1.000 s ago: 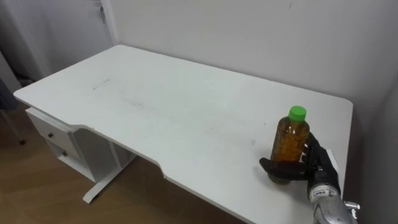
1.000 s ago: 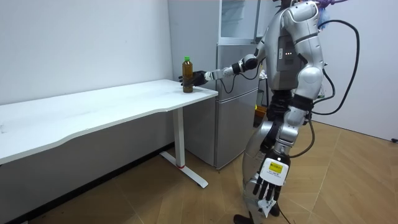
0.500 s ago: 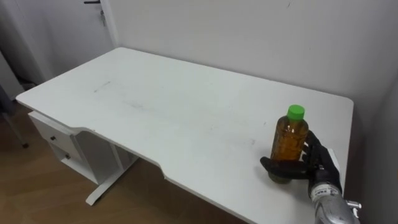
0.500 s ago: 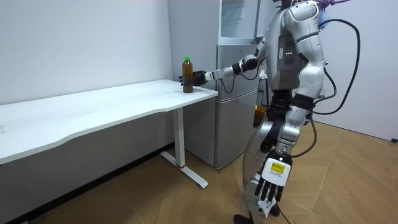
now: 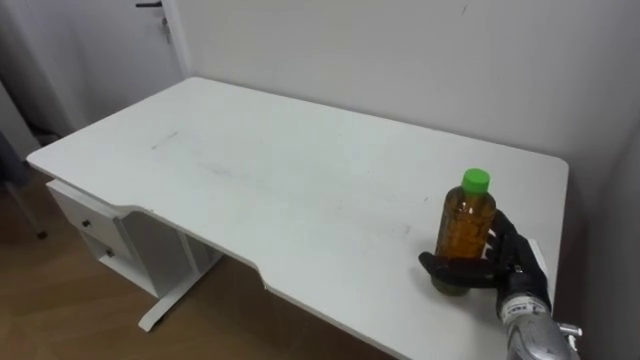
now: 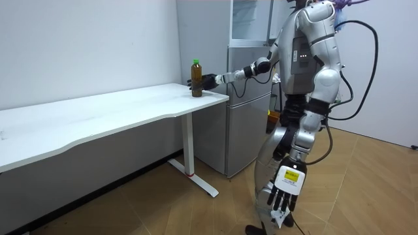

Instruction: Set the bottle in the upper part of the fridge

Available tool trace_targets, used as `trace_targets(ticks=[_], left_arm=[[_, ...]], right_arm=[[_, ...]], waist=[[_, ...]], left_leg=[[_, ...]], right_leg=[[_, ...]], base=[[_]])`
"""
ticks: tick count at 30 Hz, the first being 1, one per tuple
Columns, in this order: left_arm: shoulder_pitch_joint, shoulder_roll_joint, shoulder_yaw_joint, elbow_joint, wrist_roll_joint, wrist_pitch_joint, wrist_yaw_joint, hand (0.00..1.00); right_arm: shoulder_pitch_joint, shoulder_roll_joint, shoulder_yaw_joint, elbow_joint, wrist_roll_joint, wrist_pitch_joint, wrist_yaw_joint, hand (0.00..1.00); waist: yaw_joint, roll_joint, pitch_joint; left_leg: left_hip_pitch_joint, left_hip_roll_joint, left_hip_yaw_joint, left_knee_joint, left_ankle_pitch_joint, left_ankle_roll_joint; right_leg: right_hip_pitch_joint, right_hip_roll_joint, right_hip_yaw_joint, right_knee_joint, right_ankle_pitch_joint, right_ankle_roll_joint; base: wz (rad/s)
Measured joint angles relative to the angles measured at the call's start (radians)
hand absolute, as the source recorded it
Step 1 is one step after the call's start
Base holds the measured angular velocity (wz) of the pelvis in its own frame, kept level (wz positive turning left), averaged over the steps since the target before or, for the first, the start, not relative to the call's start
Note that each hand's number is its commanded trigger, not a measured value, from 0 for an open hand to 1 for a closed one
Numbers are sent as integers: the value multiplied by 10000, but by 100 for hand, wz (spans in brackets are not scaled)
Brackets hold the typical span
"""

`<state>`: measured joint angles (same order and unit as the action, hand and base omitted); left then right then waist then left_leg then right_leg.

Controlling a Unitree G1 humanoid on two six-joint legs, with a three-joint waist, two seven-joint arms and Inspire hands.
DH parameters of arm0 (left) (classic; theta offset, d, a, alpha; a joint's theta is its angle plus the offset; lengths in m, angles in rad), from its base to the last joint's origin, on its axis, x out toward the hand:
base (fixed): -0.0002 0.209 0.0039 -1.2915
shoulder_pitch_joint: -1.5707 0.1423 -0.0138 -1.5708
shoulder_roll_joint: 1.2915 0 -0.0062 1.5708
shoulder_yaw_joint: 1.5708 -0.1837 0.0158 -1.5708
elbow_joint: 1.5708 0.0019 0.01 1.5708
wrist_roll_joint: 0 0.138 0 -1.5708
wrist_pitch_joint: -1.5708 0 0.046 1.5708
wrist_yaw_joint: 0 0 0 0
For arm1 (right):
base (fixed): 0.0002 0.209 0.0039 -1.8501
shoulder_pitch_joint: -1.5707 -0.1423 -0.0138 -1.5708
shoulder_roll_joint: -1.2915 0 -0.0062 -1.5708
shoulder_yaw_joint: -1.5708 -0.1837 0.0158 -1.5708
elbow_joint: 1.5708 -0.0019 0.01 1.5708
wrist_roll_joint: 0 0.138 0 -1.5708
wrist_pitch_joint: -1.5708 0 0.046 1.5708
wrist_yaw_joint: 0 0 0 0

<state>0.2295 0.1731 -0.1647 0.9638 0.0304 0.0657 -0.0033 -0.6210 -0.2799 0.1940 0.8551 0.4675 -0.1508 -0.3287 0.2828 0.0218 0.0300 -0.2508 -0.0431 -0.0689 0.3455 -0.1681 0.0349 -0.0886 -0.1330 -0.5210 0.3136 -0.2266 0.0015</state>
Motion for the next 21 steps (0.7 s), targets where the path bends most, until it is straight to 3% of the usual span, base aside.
trace_targets(ticks=[13, 21], left_arm=[[0, 1, 1, -15, 0, -20, 6, 0], [22, 1, 4, -17, -12, -26, -3, 0]], right_arm=[[-9, 6, -95, 41, 418, 10, 27, 100], [-9, 11, -88, 45, 418, 206, 46, 100]], waist=[[10, -34, 19], [46, -72, 42]], left_leg=[[8, -42, 11, -5, 6, 10], [9, -42, 11, -2, 8, 15]], right_leg=[[-16, -35, -25, 7, -42, 63], [6, -32, -28, 33, -41, 61]], base=[[2], [0]])
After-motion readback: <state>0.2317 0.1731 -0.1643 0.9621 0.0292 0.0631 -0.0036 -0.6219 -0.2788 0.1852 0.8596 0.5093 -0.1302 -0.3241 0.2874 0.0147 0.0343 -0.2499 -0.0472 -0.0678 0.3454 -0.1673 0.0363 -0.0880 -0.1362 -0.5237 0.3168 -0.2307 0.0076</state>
